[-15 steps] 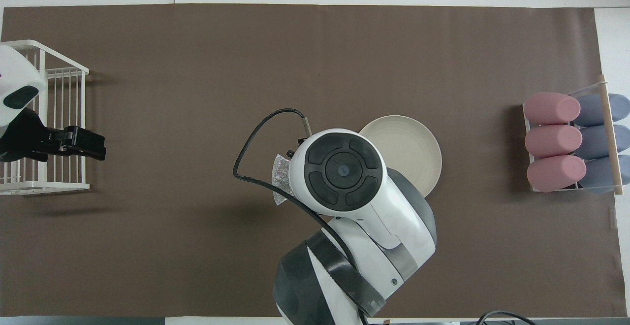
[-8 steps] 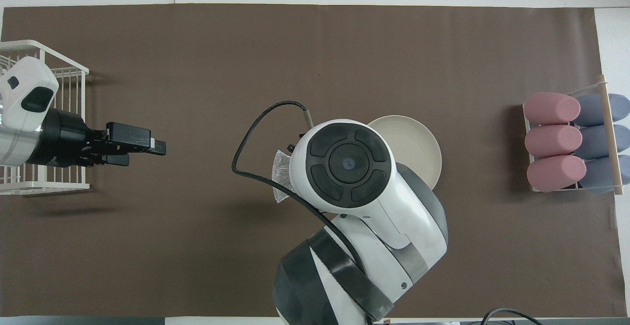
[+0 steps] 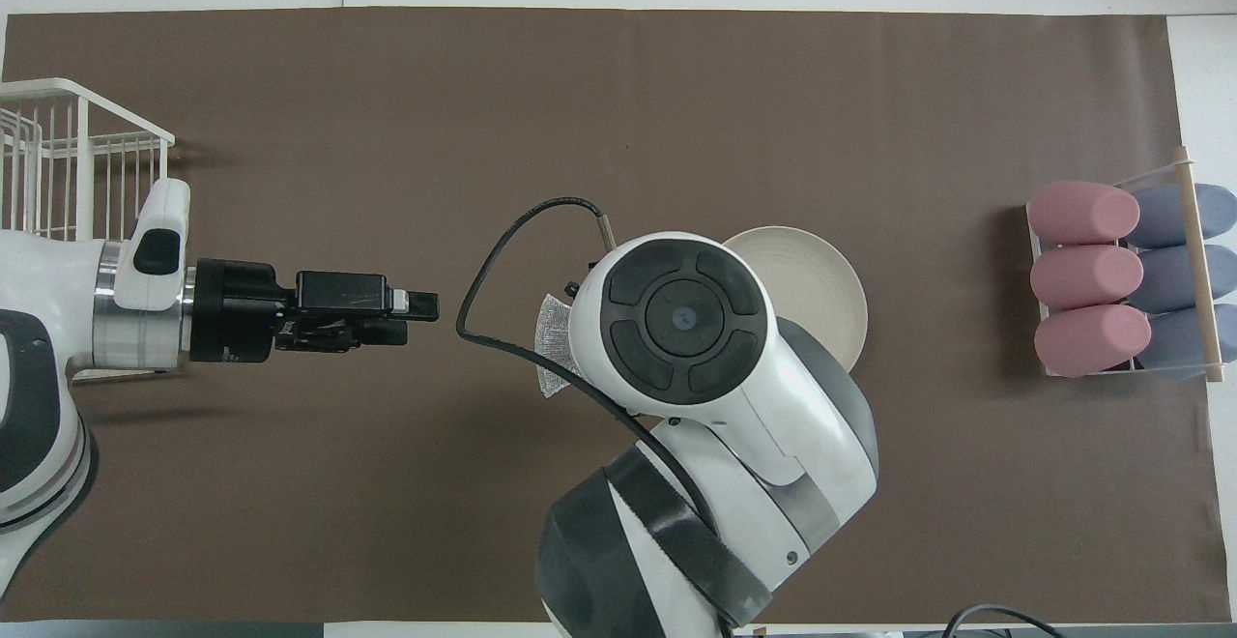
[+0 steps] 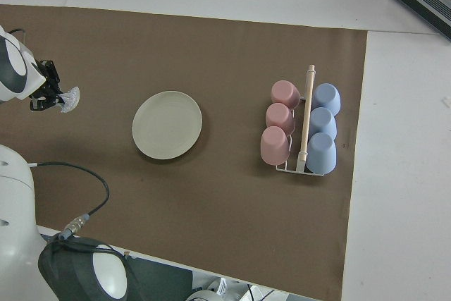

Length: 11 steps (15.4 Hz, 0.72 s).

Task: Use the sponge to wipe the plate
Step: 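Lift the sponge toward the left gripper while the left gripper extends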

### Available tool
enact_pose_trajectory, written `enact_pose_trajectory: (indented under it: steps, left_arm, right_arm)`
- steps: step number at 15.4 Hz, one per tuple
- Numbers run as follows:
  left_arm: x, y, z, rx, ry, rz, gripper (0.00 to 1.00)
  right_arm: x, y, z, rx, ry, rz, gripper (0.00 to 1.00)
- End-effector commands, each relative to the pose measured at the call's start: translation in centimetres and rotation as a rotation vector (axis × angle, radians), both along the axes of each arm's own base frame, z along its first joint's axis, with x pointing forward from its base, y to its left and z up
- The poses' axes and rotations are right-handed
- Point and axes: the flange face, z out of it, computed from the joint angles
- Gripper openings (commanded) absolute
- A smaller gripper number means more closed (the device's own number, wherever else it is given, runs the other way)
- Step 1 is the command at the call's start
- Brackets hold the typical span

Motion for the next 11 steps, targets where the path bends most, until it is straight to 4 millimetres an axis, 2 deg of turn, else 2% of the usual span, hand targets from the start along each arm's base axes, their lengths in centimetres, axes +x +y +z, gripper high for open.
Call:
enact_pose_trajectory:
  steps: [1, 4, 7, 8, 9, 10, 11]
  left_arm:
    - [-1.5, -2.3, -2.2, -0.110, -0.045, 0.018, 1.00]
    - [-2.2, -5.8, -4.2, -0.126, -0.069, -0.007, 1.00]
    - [-2.3, -7.0, -5.5, -0.144, -0.033, -0.010, 1.00]
    - [-2.9, -8.0, -5.4, -0.154, -0.028, -0.026, 0.99]
    - [-3.0, -8.2, -5.4, -0.156, -0.026, -0.033, 0.99]
    - [-3.0, -8.2, -5.6, -0.155, -0.024, -0.029, 0.97]
    - [-3.0, -8.2, -5.6, -0.154, -0.024, -0.026, 0.91]
  right_arm:
    - [0.4, -0.2, 0.3, -0.014, -0.006, -0.016, 0.00]
    - [0.5, -0.3, 0.1, -0.015, -0.005, -0.018, 0.00]
    - [0.5, -0.3, 0.2, -0.014, -0.006, -0.018, 0.00]
    - [0.5, -0.3, 0.1, -0.015, -0.005, -0.018, 0.00]
    - [0.5, -0.3, 0.1, -0.015, -0.005, -0.018, 0.00]
    - [0.4, -0.3, 0.2, -0.015, -0.006, -0.016, 0.00]
    - [0.5, -0.3, 0.0, -0.016, -0.004, -0.018, 0.00]
